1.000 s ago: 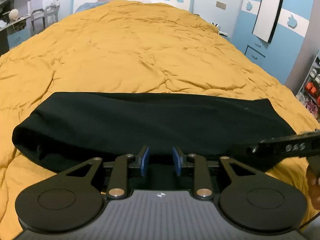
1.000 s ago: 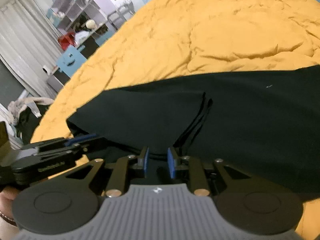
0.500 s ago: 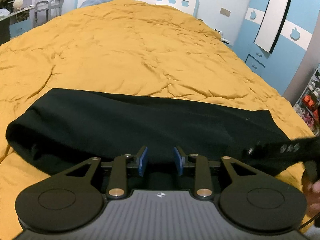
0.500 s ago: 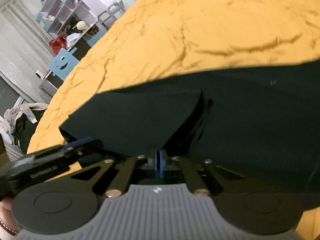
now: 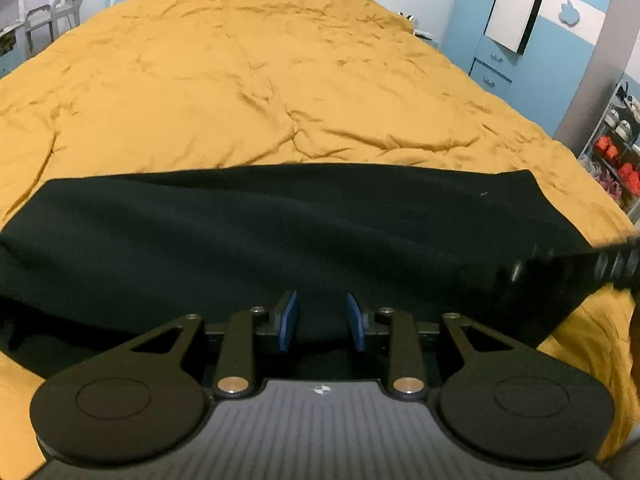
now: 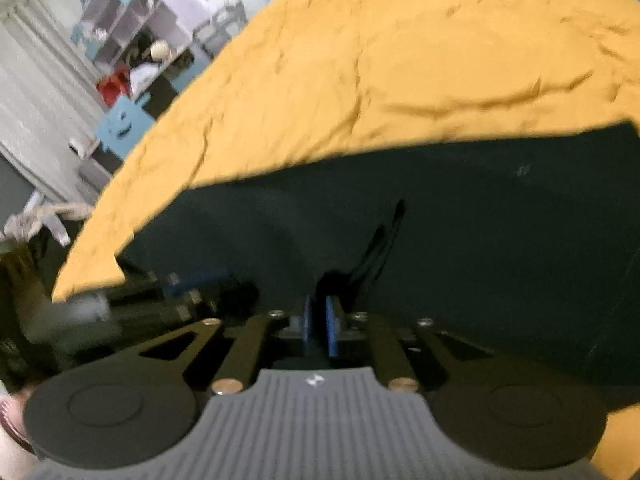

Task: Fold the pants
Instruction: 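Grasp the folded edge with the right gripper and lift it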

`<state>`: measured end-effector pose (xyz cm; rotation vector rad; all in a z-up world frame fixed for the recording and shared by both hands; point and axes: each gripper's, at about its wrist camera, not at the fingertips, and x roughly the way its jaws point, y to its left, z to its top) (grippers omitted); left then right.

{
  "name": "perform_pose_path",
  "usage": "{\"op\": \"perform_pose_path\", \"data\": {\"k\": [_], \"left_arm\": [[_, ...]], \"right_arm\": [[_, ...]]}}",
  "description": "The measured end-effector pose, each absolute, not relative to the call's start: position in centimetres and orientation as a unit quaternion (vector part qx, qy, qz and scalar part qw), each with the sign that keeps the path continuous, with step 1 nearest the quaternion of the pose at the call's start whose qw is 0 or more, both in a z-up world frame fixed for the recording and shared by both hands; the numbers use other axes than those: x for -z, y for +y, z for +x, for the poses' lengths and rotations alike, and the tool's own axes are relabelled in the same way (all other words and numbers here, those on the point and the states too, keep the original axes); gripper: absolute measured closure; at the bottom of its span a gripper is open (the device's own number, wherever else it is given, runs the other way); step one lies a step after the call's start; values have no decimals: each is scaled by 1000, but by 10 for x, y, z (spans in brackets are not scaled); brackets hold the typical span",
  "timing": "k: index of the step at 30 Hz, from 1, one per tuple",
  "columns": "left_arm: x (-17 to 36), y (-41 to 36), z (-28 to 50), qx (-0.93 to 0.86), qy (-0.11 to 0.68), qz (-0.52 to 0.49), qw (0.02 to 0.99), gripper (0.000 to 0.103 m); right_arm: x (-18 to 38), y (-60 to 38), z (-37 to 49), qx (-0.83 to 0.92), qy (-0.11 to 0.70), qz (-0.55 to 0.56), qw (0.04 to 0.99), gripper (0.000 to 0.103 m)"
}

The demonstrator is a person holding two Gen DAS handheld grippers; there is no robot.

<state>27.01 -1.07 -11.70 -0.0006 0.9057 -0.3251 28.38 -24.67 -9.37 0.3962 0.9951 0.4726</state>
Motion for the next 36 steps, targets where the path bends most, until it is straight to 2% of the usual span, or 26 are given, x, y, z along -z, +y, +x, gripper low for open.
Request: {"op": "perform_pose_path", "data": {"k": [11, 13, 14, 20, 26, 28, 29, 30, 31, 36], "left_arm": [[117, -10, 278, 144, 458, -14, 877, 69], [116, -12, 281, 140, 461, -15, 876, 71], [114, -12, 281, 139, 461, -16, 876, 71], [113, -18, 286, 147, 461, -15, 875, 73], [116, -27, 286, 160, 464, -10, 871, 73], [116, -28, 285, 168, 465, -12, 869, 73], [116, -28, 284, 172, 466, -14, 868, 73], [115, -28, 284, 173, 466, -14, 868, 73], [115, -27, 283, 172, 464, -14, 869, 73], [104, -13, 279, 150, 446, -33, 882, 73]], "right_arm": [[115, -232, 337, -229, 449, 87, 859, 88], [123, -228, 339, -231, 465, 84, 850, 92], [124, -228, 338, -235, 466, 85, 849, 103], [106, -235, 340, -226, 422, 78, 874, 103], [121, -239, 355, -220, 455, 86, 859, 103], [120, -249, 349, -209, 452, 111, 860, 99], [120, -255, 345, -208, 452, 129, 858, 93], [119, -261, 341, -209, 455, 150, 853, 80], [119, -267, 336, -210, 460, 177, 844, 74], [133, -282, 313, -220, 499, 297, 784, 70]]}}
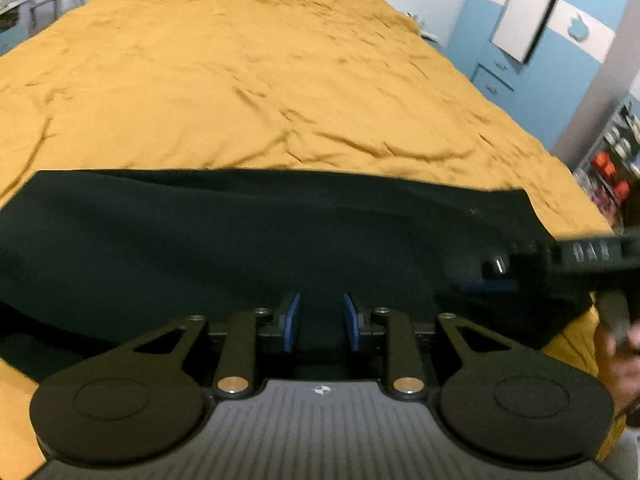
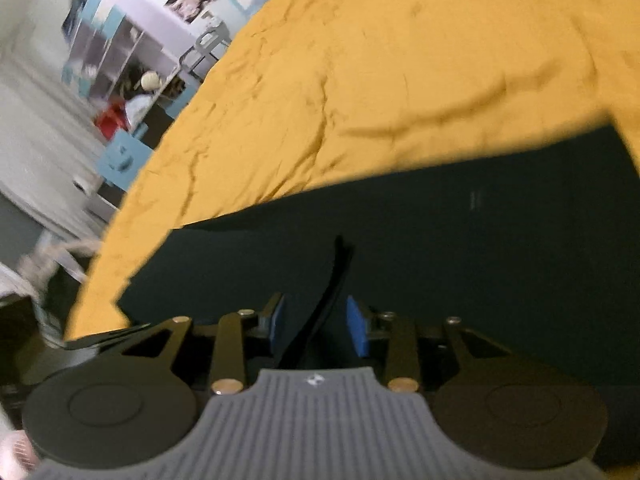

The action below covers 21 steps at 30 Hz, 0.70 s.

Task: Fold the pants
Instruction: 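Grasp the folded edge with the right gripper and lift it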

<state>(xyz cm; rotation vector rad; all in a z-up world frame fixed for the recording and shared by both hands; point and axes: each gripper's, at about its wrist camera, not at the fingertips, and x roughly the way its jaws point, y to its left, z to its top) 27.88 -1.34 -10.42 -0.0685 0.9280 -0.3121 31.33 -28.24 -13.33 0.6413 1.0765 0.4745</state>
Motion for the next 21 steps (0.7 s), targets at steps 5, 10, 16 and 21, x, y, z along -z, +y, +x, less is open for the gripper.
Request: {"op": "perform_pose_path", "data": {"k": [5, 10, 16, 21], "left_arm": [[88, 11, 274, 114, 425, -40, 897, 73], [72, 46, 264, 69, 402, -48, 912, 73], [48, 97, 241, -9, 366, -43, 930, 73], [39, 135, 219, -47, 358, -37, 932, 73]], "right_arm": [[164, -280, 319, -205, 523, 370, 740, 69], [179, -274, 329, -196, 530, 404, 719, 80], [150, -260, 332, -212, 514, 369, 745, 103], [67, -237, 353, -260, 470, 296, 790, 103]]}}
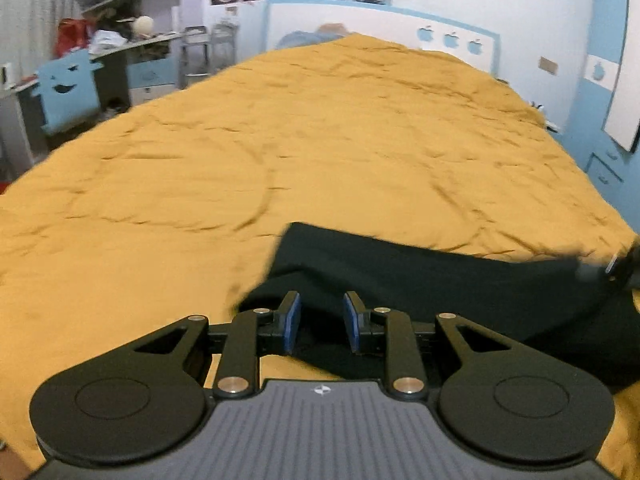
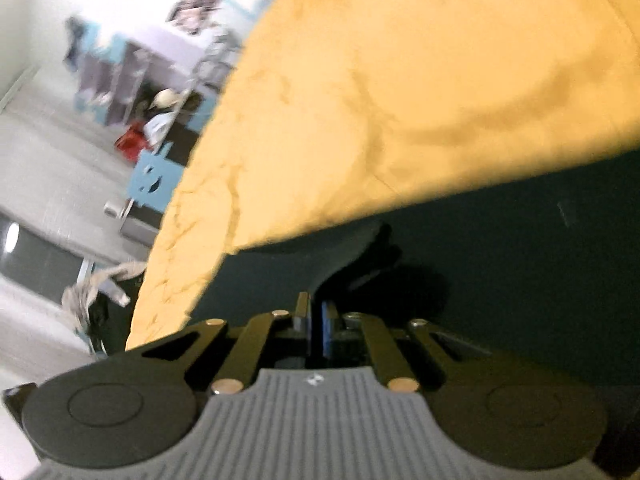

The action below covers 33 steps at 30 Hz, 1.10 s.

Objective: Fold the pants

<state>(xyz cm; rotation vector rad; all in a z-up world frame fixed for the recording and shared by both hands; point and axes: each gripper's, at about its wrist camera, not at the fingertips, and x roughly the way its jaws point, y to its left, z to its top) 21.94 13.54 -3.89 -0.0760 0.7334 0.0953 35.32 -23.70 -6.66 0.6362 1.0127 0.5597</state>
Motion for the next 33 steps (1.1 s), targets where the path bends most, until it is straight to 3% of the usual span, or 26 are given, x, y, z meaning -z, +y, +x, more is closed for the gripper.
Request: {"op": "perform_pose_path", "data": {"k": [8, 18, 22, 27, 33], "left_arm": [[53, 147, 205, -39, 368, -15, 929, 72], [69, 119, 211, 55, 355, -6, 933, 47], [73, 109, 214, 83, 352, 3, 932, 46], [83, 102, 223, 110, 370, 18, 922, 45], [106, 79, 229, 102, 393, 121, 906, 42]], "right_arm": [[-86, -207, 380, -309, 395, 225, 835, 103], [-212, -245, 382, -266, 324, 168, 892, 103], [-203, -291, 382, -221, 346, 157, 899, 103], [-141, -361, 377, -158, 392, 196, 885, 103], [-69, -413, 373, -115, 432, 254, 858, 103]]}}
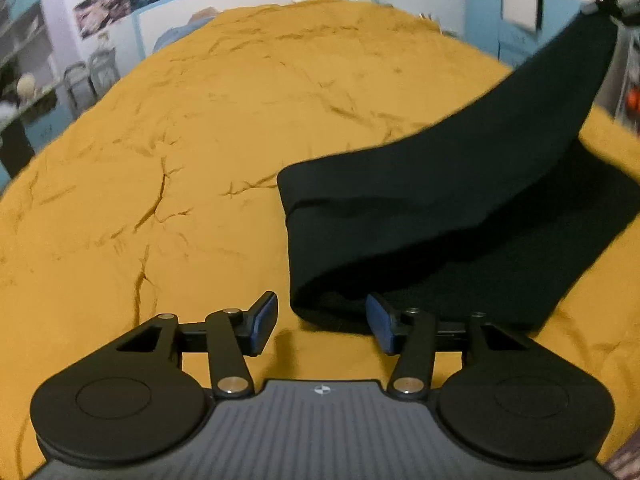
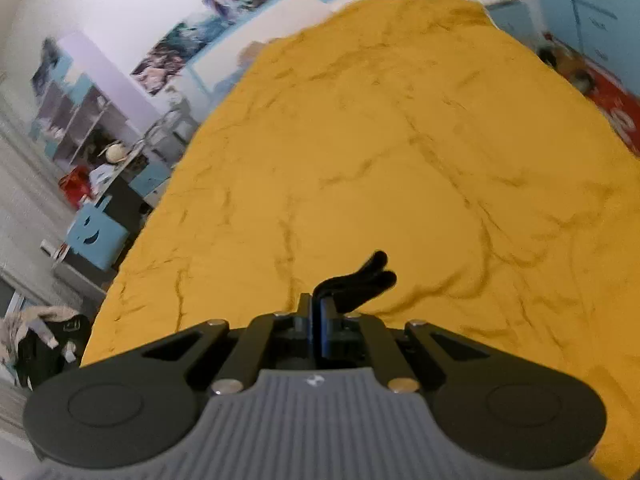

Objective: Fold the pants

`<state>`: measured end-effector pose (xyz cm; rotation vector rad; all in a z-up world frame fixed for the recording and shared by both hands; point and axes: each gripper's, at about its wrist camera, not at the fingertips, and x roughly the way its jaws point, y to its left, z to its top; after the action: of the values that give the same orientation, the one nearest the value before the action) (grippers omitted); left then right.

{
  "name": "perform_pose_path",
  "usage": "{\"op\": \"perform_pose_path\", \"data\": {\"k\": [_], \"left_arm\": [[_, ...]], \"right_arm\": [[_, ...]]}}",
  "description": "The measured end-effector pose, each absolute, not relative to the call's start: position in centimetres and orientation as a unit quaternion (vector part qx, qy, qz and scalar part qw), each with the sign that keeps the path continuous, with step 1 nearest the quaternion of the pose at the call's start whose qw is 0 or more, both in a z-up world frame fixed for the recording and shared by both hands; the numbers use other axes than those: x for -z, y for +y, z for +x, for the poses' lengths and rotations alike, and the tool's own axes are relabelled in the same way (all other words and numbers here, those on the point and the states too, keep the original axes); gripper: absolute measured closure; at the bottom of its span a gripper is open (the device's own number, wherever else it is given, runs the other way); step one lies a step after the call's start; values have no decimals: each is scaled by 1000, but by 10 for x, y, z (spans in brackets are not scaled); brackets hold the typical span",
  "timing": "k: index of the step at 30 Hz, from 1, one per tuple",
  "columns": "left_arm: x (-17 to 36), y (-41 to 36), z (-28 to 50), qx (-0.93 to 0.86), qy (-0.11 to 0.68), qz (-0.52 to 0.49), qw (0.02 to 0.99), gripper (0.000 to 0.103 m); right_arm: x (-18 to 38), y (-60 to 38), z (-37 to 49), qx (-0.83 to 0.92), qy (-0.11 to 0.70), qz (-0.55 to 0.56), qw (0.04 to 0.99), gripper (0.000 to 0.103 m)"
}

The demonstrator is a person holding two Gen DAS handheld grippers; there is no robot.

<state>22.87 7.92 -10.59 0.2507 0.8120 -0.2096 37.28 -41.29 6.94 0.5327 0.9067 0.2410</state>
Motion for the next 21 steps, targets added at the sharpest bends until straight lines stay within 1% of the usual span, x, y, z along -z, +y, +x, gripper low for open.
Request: {"op": "perform_pose_path", "data": {"k": [4, 7, 8, 9, 10, 12, 13, 15, 18, 20, 21], "left_arm": [[115, 76, 236, 89, 397, 130, 904, 39], [116, 74, 243, 82, 401, 128, 903, 41], [115, 74, 246, 80, 399, 126, 904, 45], [114, 73, 246, 76, 396, 126, 906, 58], [113, 73, 249, 73, 398, 129, 905, 76], [114, 70, 250, 75, 403, 142, 901, 89], [113, 69, 249, 77, 404, 147, 900, 93], [112, 70, 245, 73, 400, 152, 901, 95], [110, 79, 239, 68, 394, 119, 909, 96], [111, 85, 235, 64, 398, 101, 910, 96], [112, 88, 234, 61, 401, 91, 910, 96]], "right_arm": [[-55, -430, 369, -112, 433, 268, 853, 103], [-49, -427, 367, -112, 436, 272, 851, 103], [-46, -426, 366, -112, 437, 273, 850, 103], [-45, -425, 367, -113, 438, 272, 849, 103], [-44, -423, 367, -114, 440, 270, 849, 103], [-43, -422, 368, -117, 442, 268, 848, 103], [-45, -419, 371, -119, 439, 267, 849, 103], [-55, -419, 370, -133, 423, 272, 854, 103], [-78, -427, 357, -163, 375, 292, 865, 103], [-72, -439, 348, -148, 373, 287, 870, 103], [-57, -446, 344, -131, 392, 286, 865, 103]]}}
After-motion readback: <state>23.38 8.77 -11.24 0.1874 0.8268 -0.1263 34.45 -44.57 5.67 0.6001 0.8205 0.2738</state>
